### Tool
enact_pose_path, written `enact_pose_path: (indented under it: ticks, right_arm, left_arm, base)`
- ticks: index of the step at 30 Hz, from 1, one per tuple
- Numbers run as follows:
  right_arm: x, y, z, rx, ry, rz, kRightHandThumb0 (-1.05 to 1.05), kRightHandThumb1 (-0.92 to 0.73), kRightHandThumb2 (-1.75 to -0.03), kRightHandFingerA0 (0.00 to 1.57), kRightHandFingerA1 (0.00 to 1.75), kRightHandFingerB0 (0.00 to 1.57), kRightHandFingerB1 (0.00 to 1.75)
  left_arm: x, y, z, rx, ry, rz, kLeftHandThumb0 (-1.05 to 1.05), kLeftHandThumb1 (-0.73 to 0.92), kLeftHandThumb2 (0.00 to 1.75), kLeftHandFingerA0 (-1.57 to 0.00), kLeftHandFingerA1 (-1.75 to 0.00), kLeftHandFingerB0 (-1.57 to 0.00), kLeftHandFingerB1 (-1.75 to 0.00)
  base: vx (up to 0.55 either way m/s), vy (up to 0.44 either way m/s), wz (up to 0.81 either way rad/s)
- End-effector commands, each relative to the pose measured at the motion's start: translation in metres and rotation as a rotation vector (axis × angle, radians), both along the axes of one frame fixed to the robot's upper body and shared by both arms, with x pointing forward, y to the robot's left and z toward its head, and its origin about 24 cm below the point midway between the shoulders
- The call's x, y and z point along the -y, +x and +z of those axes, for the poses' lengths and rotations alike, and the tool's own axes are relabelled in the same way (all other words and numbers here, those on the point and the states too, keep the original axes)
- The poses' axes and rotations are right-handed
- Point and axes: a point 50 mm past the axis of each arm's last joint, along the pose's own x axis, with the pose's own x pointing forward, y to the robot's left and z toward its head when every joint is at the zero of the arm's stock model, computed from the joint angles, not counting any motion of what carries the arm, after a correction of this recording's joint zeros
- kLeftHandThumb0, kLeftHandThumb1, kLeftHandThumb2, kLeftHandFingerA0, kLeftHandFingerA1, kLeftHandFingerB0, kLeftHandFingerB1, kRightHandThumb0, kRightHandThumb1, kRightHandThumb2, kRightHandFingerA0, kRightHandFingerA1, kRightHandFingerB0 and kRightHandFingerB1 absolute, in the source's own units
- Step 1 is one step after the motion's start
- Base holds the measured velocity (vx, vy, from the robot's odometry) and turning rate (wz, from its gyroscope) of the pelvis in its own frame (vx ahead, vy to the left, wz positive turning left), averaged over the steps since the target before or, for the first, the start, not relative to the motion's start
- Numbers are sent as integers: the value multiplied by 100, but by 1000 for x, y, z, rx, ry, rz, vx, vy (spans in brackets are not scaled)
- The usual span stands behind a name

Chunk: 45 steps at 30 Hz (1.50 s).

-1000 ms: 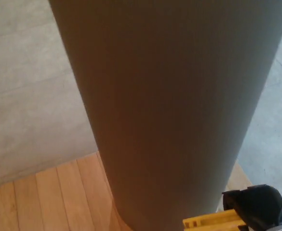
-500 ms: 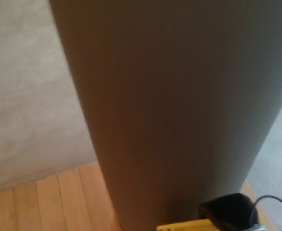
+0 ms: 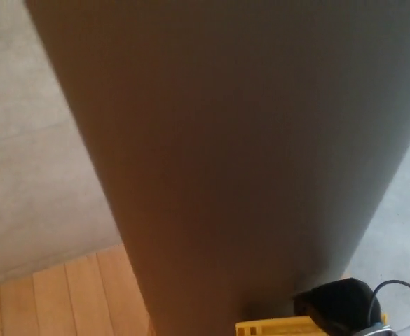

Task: The robot uses its right hand to pick up a caution sign board kept on the stair and turn around and walk towards a pillar and place the sign against it

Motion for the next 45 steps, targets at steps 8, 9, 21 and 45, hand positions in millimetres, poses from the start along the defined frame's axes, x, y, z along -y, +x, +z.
enact_pose_path:
  ticks: [8, 9, 21, 45]
  right_arm:
    - [-18, 3, 1, -81, 51, 60, -29, -60, -60, 85, 166, 79, 92]
    - [-36, -3, -4, -167, 105, 63, -25, -60, -67, 84, 146, 79, 97]
    - [-33, -8, -11, -197, 114, -10, -25, -71, -68, 89, 167, 71, 140]
    - [-32, -2, -16, -375, -175, -68, -28, -70, -64, 21, 89, 7, 46]
  left_arm:
    - [-7, 13, 16, 141, 78, -42, 0, 46, 114, -139, -126, -121, -114]
    - [-9, 15, 18, 155, 84, -45, 1, 46, 114, -139, -127, -121, -115]
    - [-16, 14, 20, 146, 105, -38, -1, 45, 110, -140, -127, -117, -113]
    - [-11, 27, 24, 193, 115, -42, -2, 50, 112, -141, -128, -124, -118]
  base:
    - [15, 64, 3]
    - [0, 0, 0]
    - [0, 0, 0]
    - [0, 0, 0]
